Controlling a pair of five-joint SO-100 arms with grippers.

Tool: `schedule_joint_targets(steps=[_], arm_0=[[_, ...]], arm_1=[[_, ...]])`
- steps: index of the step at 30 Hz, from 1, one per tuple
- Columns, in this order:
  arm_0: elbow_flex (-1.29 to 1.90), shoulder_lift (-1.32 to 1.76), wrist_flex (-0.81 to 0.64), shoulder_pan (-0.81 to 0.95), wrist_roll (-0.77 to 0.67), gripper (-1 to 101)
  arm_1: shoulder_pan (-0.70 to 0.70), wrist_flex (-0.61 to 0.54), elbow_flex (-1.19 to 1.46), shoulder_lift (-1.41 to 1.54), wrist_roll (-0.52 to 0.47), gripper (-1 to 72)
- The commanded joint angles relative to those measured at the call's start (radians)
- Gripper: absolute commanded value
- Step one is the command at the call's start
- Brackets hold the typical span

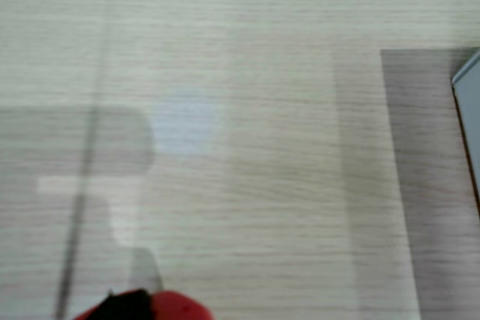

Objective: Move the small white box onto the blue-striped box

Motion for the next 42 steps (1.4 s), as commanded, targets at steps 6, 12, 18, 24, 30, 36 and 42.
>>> schedule_joint_targets(steps=[6, 12, 18, 24, 30, 36, 42], arm_0=[[-0.018, 0.038, -0.012, 0.012, 0.026, 0], [-0.018, 0.038, -0.014, 0.006, 0.028, 0], [-0.018, 0.038, -0.015, -0.002, 0.034, 0], [-0.018, 0.038, -0.015, -0.005, 0.037, 0], [-0.018, 0.038, -0.015, -0.006, 0.037, 0], [-0.018, 0.038, -0.015, -0.005, 0.035, 0], [-0.018, 0.038, -0.017, -0.006, 0.034, 0]], arm_1=[[0.005, -0.04, -0.249, -0.268, 0.026, 38.1], [-0.032, 0.003, -0.393, -0.365, 0.074, 21.8], [-0.077, 0.221, -0.48, -0.272, 0.077, 15.0], [-0.235, 0.313, -0.382, 0.115, 0.112, 16.2], [-0.623, 0.318, -0.169, 0.503, 0.258, 18.8], [-0.971, 0.273, -0.163, 0.42, 0.37, 18.1], [-1.157, 0.255, -0.322, 0.098, 0.388, 18.0]])
